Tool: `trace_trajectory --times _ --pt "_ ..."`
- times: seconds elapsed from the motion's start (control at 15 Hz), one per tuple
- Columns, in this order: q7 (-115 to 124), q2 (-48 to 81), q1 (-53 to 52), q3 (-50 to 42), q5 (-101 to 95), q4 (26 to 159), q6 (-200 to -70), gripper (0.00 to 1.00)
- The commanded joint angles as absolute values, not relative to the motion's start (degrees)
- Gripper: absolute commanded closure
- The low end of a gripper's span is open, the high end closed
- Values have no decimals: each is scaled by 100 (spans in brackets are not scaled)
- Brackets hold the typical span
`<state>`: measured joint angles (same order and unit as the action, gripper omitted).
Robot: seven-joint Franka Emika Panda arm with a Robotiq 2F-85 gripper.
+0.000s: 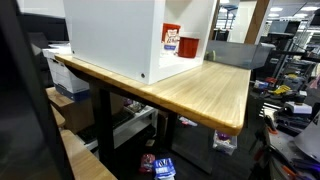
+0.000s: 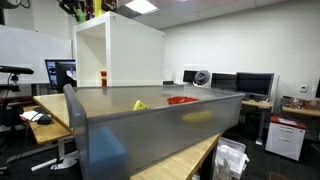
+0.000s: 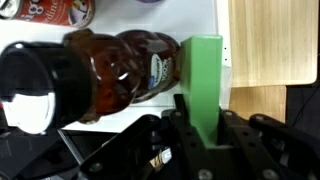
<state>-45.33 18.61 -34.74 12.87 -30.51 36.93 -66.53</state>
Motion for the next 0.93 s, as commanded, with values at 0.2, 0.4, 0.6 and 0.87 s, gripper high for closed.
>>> trace_trajectory --times 0.2,0.4,0.6,0.87 --pt "-4844 1998 -3466 1198 -3174 3667 -6667 94" --pt "-4862 2020 -3472 1174 -3182 3636 -6656 94" --pt "-4886 2027 -3473 1152 -3186 3641 -6658 94" --pt "-4914 2025 -3495 1127 -3209 3637 -6651 45"
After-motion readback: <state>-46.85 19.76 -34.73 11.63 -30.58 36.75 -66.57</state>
